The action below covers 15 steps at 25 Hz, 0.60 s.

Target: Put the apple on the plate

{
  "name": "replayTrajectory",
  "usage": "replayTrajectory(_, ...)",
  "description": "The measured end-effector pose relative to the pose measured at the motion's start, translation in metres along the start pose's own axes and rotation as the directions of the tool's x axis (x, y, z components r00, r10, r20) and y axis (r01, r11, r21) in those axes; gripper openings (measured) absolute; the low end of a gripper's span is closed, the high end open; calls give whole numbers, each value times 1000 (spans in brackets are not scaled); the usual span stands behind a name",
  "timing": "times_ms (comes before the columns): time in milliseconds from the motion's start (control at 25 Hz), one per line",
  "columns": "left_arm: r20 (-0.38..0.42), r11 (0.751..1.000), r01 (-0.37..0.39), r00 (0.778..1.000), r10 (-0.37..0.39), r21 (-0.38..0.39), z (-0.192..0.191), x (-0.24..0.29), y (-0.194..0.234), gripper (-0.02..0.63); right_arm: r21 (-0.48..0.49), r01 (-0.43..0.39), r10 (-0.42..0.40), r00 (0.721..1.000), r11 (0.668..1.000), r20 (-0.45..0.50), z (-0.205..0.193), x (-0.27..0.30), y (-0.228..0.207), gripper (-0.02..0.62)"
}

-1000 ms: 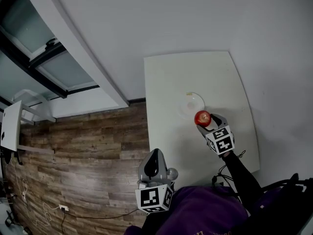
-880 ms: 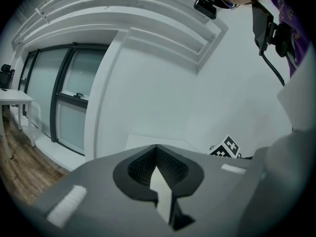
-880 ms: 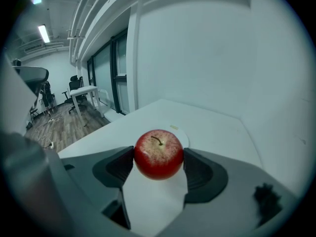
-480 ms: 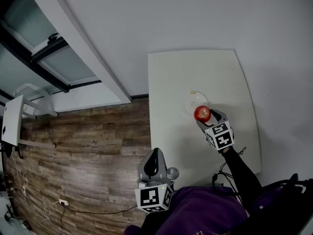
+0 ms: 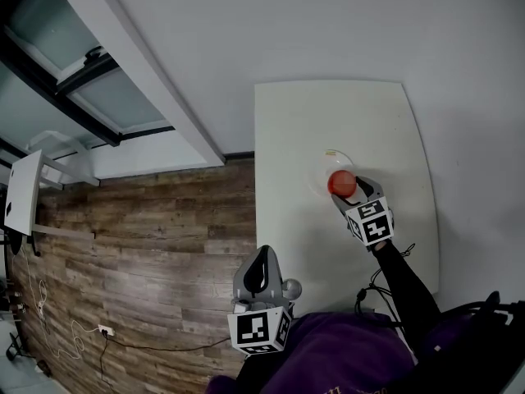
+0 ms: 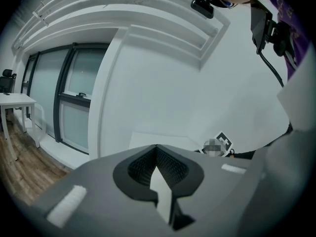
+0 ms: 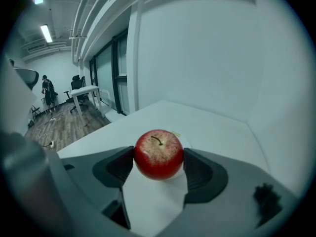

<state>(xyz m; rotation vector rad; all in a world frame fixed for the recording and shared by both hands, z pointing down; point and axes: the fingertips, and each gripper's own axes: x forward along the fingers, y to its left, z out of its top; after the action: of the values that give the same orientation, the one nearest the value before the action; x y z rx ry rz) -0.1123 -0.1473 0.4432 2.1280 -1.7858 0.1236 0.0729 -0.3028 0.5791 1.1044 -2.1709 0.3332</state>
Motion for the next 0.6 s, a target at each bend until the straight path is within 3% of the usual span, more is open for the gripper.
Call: replayTrajectory(600, -27, 1000, -20, 999, 20, -1, -7, 3, -1, 6, -30, -16, 16, 1000, 999, 1, 8, 24, -3, 327)
